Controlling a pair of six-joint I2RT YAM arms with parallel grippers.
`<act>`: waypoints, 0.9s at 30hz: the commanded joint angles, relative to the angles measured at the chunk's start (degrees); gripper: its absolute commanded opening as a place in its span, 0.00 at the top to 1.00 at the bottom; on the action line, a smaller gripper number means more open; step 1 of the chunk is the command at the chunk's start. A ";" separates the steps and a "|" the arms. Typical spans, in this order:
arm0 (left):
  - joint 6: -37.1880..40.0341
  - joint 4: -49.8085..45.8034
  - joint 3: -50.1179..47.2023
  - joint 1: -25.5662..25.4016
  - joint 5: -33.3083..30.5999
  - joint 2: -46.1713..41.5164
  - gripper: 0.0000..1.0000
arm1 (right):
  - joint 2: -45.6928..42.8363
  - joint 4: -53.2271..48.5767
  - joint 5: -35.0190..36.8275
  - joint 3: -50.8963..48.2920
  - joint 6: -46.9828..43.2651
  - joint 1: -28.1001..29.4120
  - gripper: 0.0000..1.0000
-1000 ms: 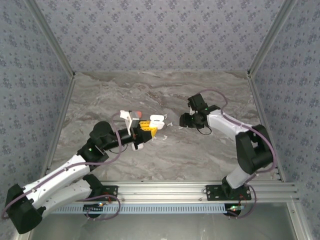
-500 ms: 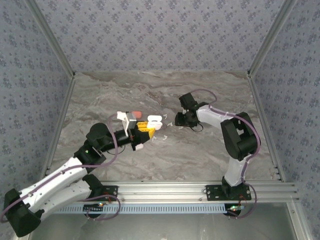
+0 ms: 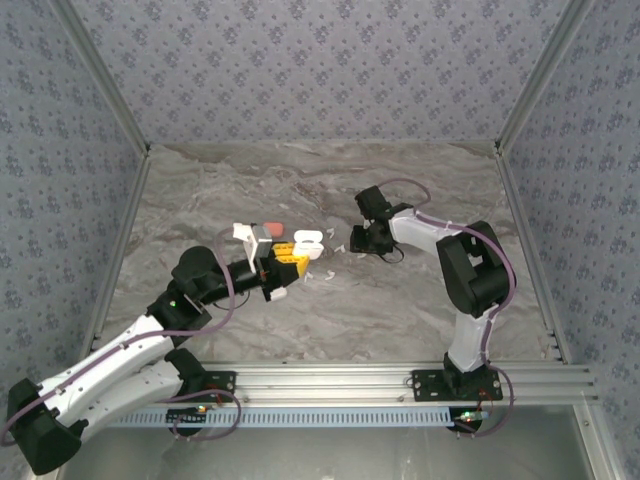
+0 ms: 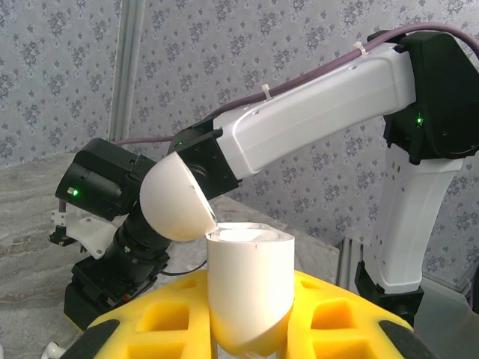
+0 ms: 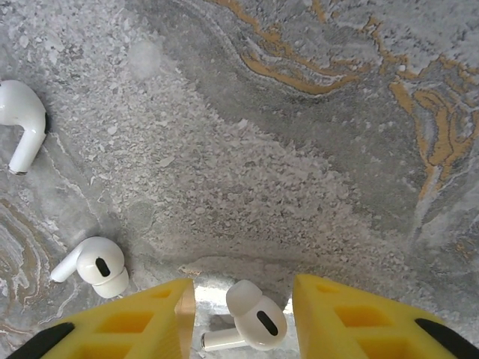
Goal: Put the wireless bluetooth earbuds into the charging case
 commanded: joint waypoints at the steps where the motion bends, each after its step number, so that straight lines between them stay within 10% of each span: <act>1: 0.59 0.70 0.25 -0.38 -0.35 -0.77 1.00 | 1.28 -2.09 1.65 0.72 0.74 0.51 0.61; 27: -0.22 0.73 -0.23 -0.35 -0.84 -1.05 1.00 | -0.95 -3.11 4.96 -1.71 -0.83 1.54 0.75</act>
